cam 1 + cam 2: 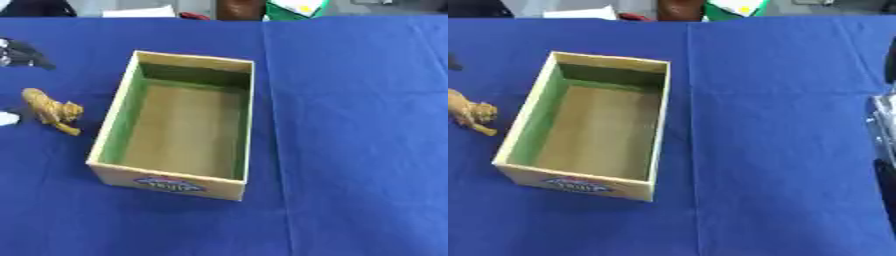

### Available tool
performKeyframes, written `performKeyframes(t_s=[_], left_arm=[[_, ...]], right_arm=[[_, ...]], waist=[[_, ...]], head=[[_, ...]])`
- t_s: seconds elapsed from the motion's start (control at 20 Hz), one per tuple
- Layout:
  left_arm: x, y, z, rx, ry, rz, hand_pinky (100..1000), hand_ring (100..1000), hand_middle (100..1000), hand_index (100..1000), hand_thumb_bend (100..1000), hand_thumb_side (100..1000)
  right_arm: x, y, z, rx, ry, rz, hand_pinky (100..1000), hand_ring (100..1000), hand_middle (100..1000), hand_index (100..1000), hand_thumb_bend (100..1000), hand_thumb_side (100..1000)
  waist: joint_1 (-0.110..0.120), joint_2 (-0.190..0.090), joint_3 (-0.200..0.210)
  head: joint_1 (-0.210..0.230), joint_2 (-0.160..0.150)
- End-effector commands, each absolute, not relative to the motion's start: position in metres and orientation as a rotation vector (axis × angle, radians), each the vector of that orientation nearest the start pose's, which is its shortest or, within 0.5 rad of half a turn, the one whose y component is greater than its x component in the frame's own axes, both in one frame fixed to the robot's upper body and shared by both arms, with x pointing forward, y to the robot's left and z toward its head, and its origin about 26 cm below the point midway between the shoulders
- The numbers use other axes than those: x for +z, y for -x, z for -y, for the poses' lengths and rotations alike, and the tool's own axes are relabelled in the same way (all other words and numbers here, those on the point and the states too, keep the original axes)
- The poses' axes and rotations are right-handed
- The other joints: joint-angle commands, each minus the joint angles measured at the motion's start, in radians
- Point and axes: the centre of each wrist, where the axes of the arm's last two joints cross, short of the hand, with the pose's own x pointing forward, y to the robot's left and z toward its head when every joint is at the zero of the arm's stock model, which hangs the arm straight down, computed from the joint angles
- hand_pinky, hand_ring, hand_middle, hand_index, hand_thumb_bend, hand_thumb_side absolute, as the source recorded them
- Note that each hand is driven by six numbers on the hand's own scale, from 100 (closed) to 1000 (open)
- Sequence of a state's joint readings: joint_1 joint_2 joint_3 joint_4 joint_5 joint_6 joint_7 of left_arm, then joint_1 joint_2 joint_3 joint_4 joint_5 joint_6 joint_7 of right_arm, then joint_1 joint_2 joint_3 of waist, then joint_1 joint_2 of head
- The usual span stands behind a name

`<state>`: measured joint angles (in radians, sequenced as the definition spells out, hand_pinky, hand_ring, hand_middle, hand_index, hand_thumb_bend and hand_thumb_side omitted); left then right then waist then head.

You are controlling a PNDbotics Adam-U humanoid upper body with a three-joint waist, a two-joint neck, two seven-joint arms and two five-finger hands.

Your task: Pick up objects on the table and place them in the box.

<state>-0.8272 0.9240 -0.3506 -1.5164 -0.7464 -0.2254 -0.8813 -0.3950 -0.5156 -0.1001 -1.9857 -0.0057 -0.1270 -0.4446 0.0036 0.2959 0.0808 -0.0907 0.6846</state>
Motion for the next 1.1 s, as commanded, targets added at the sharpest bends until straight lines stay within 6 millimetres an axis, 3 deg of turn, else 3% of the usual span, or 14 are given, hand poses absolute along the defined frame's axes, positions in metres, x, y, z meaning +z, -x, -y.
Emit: performKeyframes(t_s=[0.05, 0.65, 1.1], left_arm=[[0.311, -0.393, -0.319, -2.086, -1.031, 0.852, 811, 935, 945, 1000, 205, 450], [0.288, -0.421, -0.337, -2.077, -1.017, 0.687, 821, 944, 965, 1000, 214, 439], [0.284, -0.430, -0.334, -2.093, -1.010, 0.686, 812, 930, 933, 1000, 240, 436]], right_arm=[[0.265, -0.299, 0.303, -0.014, 0.560, 2.612, 803, 699, 762, 842, 100, 1000], [0.267, -0.299, 0.302, -0.010, 0.552, 2.620, 803, 698, 760, 838, 100, 1000], [0.266, -0.300, 0.302, -0.012, 0.551, 2.618, 804, 697, 758, 836, 100, 1000]], waist=[[0.003, -0.015, -0.002], [0.010, 0.000, -0.009], [0.009, 0.009, -0.019]], head=[[0.005, -0.007], [0.017, -0.013], [0.024, -0.017]])
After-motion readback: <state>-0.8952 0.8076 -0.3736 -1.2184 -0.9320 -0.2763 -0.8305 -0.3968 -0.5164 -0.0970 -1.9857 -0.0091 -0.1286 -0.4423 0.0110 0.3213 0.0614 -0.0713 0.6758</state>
